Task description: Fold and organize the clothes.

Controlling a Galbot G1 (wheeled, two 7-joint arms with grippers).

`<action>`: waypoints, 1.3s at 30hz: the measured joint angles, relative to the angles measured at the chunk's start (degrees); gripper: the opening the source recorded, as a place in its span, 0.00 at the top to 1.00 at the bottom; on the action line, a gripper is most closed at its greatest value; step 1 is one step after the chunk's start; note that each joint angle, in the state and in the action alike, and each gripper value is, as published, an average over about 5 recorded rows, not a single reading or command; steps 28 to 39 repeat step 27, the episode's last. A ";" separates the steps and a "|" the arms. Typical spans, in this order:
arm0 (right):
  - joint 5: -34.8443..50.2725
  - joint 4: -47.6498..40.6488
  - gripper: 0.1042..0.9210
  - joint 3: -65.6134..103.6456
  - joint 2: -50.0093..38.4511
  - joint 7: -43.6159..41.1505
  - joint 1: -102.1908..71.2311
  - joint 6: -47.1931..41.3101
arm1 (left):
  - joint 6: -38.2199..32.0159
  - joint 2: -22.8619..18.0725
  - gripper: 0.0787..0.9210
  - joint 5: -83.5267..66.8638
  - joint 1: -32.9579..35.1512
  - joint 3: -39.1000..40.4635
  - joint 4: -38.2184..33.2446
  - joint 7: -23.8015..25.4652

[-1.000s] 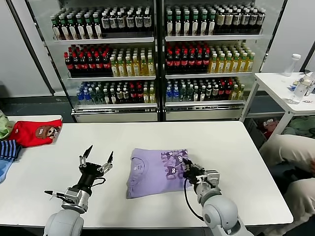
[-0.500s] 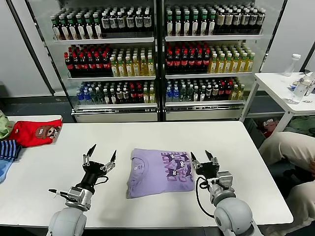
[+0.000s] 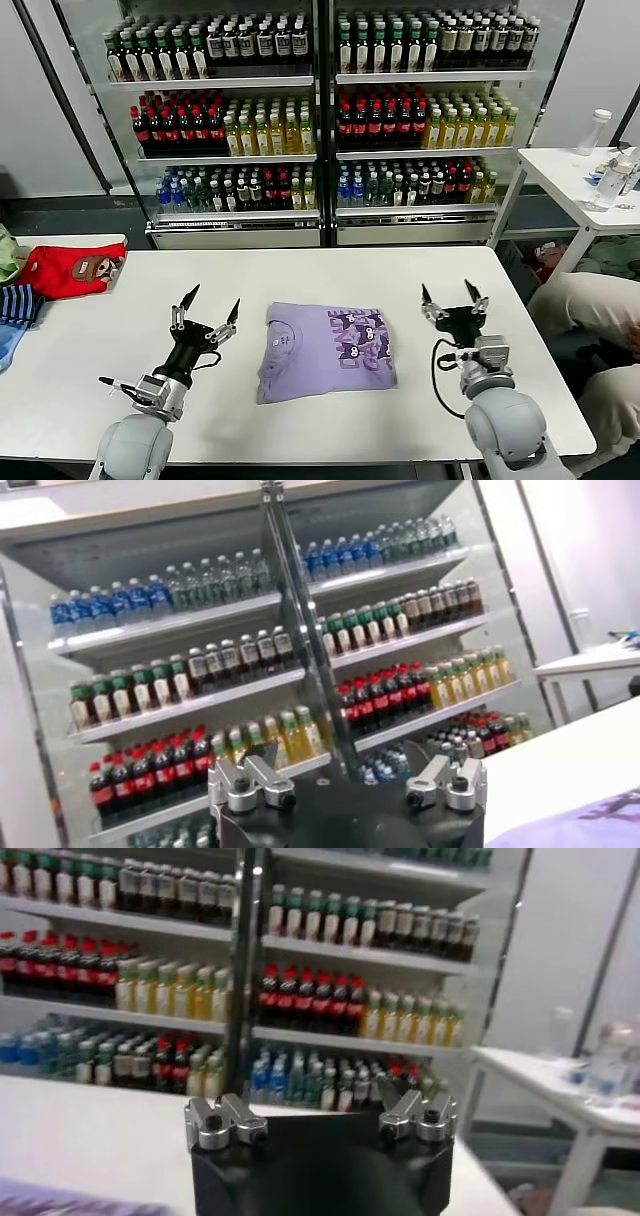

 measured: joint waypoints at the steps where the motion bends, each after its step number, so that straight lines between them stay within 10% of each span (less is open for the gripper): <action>1: -0.21 -0.07 0.12 0.56 -0.06 -0.16 -0.05 0.22 | -0.20 -0.06 0.12 0.01 -0.11 0.05 0.17 0.28; 39: -8.95 -3.92 0.12 3.78 1.27 -1.69 0.78 4.89 | -2.35 -0.80 0.12 4.06 -4.94 0.89 6.69 -4.02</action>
